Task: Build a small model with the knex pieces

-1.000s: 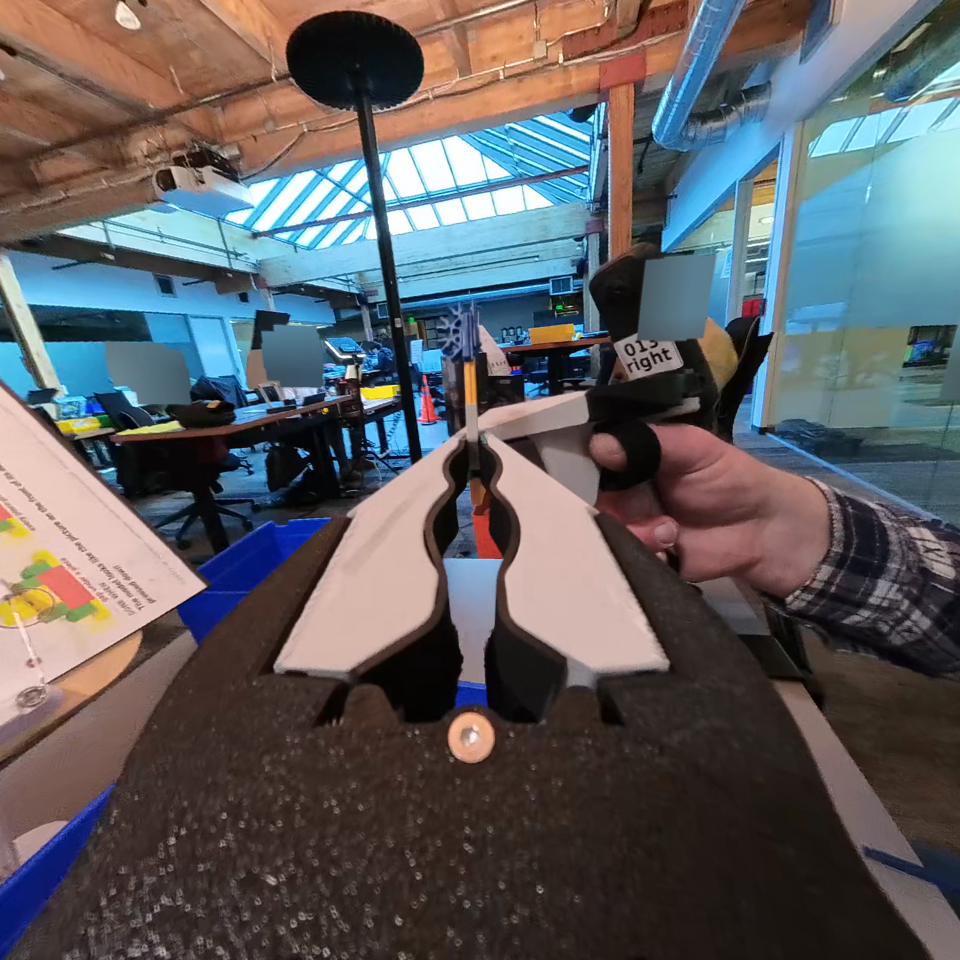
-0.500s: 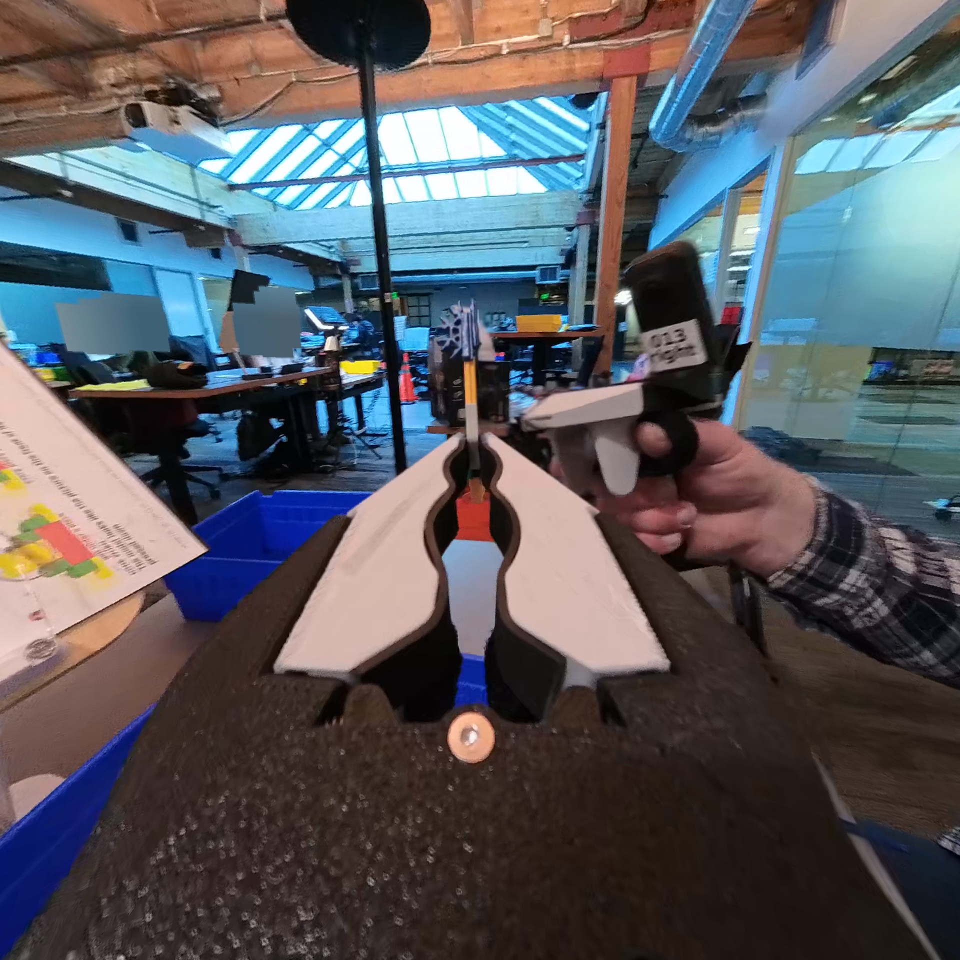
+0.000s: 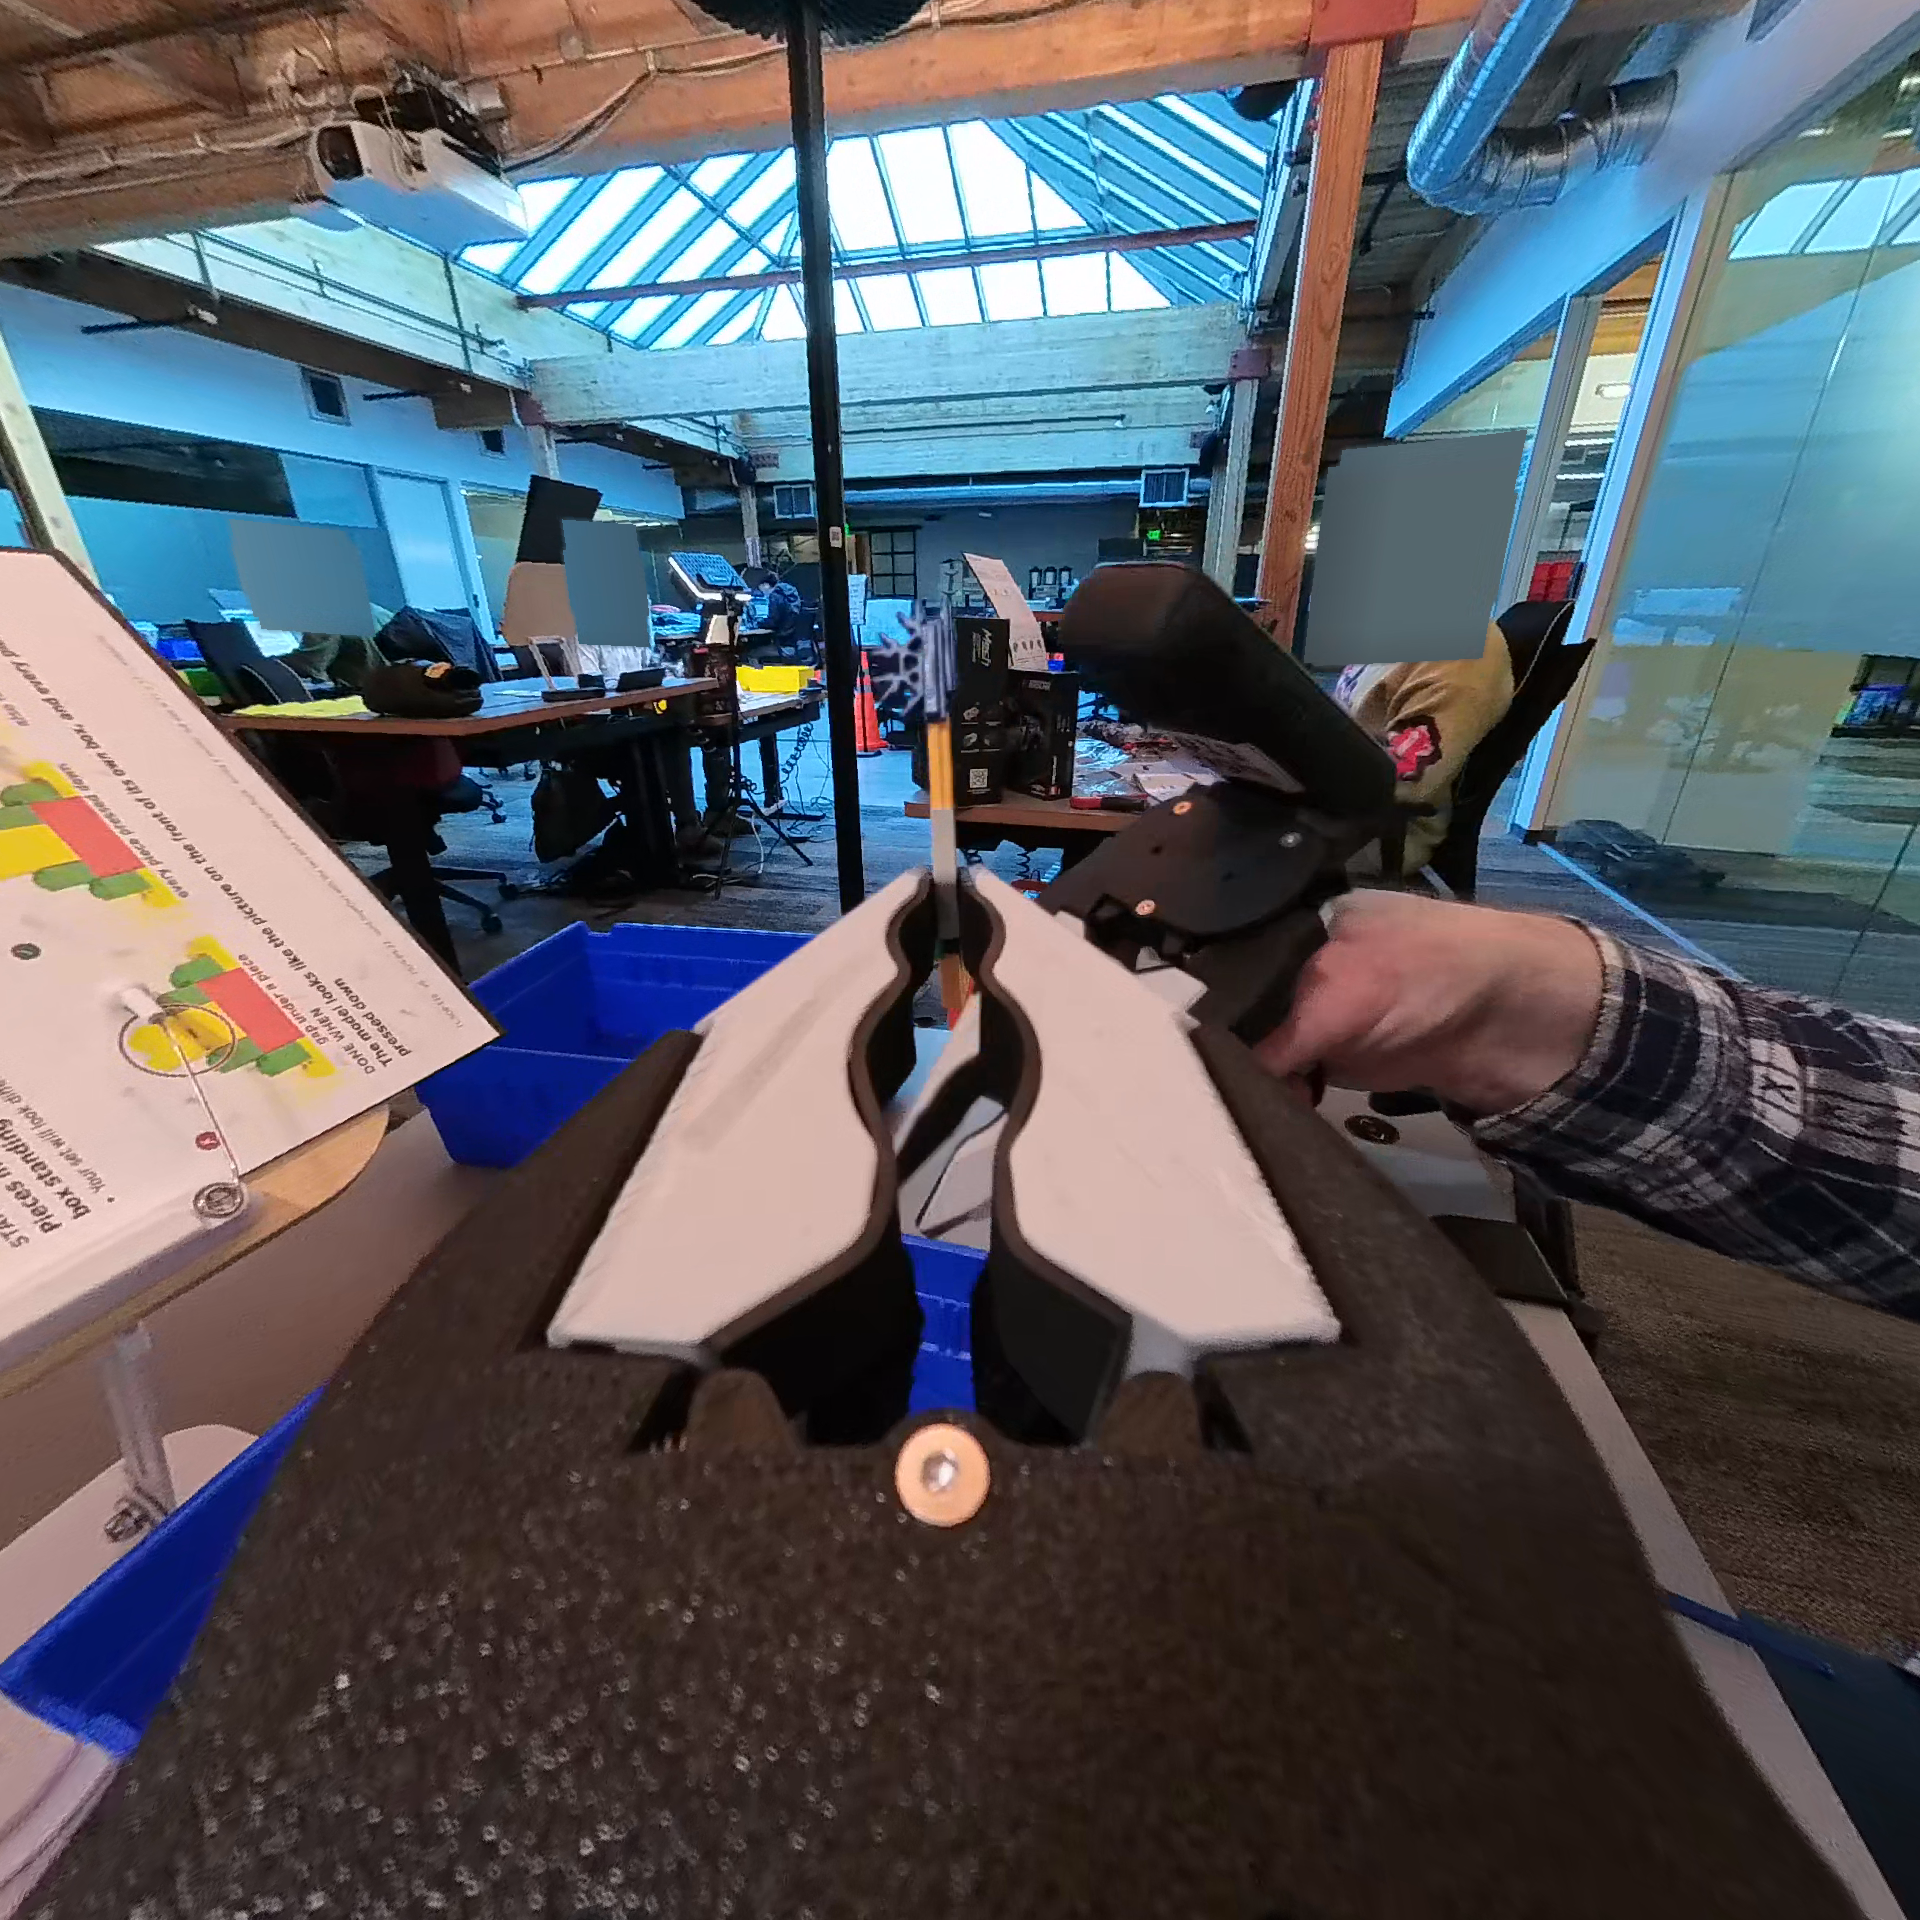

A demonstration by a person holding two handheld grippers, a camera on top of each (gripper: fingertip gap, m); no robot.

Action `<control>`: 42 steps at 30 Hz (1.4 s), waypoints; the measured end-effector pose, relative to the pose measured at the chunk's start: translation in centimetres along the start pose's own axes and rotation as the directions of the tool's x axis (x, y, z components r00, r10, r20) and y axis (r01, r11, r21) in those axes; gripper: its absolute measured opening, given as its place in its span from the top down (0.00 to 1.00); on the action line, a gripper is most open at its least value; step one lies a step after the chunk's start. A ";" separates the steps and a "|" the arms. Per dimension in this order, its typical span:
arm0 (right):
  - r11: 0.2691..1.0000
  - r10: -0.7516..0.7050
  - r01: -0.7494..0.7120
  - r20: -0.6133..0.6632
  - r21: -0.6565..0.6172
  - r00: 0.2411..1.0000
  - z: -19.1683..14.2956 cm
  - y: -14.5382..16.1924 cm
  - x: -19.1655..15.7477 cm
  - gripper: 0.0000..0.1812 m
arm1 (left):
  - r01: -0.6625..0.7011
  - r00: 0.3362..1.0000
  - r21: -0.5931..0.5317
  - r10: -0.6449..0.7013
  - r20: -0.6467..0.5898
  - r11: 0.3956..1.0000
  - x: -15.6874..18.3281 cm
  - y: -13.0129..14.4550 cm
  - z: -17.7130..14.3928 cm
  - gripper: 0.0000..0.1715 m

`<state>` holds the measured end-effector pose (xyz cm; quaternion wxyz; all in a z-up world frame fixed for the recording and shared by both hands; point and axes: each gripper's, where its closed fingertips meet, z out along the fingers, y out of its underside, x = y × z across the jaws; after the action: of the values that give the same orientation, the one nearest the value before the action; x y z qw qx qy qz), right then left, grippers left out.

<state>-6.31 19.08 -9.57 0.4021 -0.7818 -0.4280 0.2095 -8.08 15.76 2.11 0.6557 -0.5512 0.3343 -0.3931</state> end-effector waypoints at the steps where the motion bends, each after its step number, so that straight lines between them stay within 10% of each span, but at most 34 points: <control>1: 1.000 0.005 -0.005 -0.005 0.022 1.000 -0.3 -0.4 0.3 0.87 | 0.008 1.000 -0.002 -0.008 -0.006 1.000 0.0 0.0 0.0 1.00; 8: 0.923 -0.004 -0.033 0.095 0.383 0.995 -7.3 -6.2 -1.2 0.87 | 0.121 0.985 0.031 -0.116 -0.127 0.992 1.5 -0.2 0.4 1.00; 20: 0.868 -0.096 -0.078 0.319 0.491 0.943 -10.7 -7.6 -4.9 0.81 | 0.235 0.932 0.134 -0.184 -0.314 0.963 4.5 -1.9 0.5 1.00; 42: 0.819 -0.267 0.248 -0.039 0.517 0.963 -10.9 -8.0 -5.9 0.93 | 0.120 0.975 0.175 -0.083 -0.204 0.977 4.4 -2.8 0.4 1.00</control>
<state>-6.22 11.67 3.25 0.6142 -0.5760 -0.4645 0.2743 -6.13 11.82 4.87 0.6473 -0.4627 0.3300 -0.5080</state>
